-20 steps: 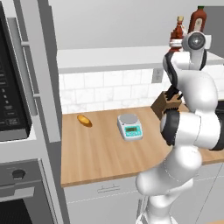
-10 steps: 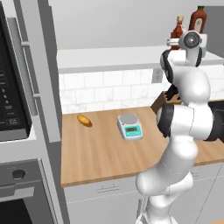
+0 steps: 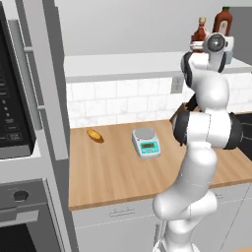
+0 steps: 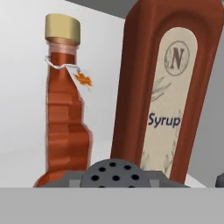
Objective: Put the shaker and condiment bottle from the counter next to their counterparts in the cabinet.
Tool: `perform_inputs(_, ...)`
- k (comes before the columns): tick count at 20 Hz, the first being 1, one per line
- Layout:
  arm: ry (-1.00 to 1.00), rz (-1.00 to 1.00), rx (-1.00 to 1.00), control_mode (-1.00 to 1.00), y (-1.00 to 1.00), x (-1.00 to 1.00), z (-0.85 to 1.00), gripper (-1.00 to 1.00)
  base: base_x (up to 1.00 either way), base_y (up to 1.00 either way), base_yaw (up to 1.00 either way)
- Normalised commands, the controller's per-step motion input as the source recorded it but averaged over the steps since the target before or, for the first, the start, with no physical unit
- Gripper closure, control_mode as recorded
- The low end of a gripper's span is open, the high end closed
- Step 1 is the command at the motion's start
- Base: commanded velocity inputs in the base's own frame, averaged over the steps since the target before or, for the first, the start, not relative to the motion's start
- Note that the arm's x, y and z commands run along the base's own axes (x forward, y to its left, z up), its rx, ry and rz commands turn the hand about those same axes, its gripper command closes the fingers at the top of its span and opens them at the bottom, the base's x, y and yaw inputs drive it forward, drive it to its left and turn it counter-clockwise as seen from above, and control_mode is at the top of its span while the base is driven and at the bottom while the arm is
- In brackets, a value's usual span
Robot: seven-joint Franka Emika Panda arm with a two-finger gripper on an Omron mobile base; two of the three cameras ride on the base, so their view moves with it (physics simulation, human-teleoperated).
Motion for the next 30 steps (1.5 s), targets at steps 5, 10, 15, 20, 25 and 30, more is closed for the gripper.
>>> perform_inputs(5,0.0,0.0,0.0,-1.0,0.0,0.07,0.0,1.0,0.0,0.0,0.0)
perform_inputs(10,0.0,0.0,0.0,-1.0,0.0,0.0,0.0,1.0,0.0,0.0,0.0)
perform_inputs(15,0.0,0.0,0.0,-1.0,0.0,0.0,0.0,-1.0,0.0,0.0,0.0)
perform_inputs(20,0.0,0.0,0.0,-1.0,0.0,0.0,0.0,-1.0,0.0,0.0,0.0)
perform_inputs(25,0.0,0.0,0.0,-1.0,0.0,0.0,0.0,-1.0,0.0,0.0,0.0)
perform_inputs(30,0.0,0.0,0.0,-1.0,0.0,0.0,0.0,-1.0,0.0,0.0,0.0)
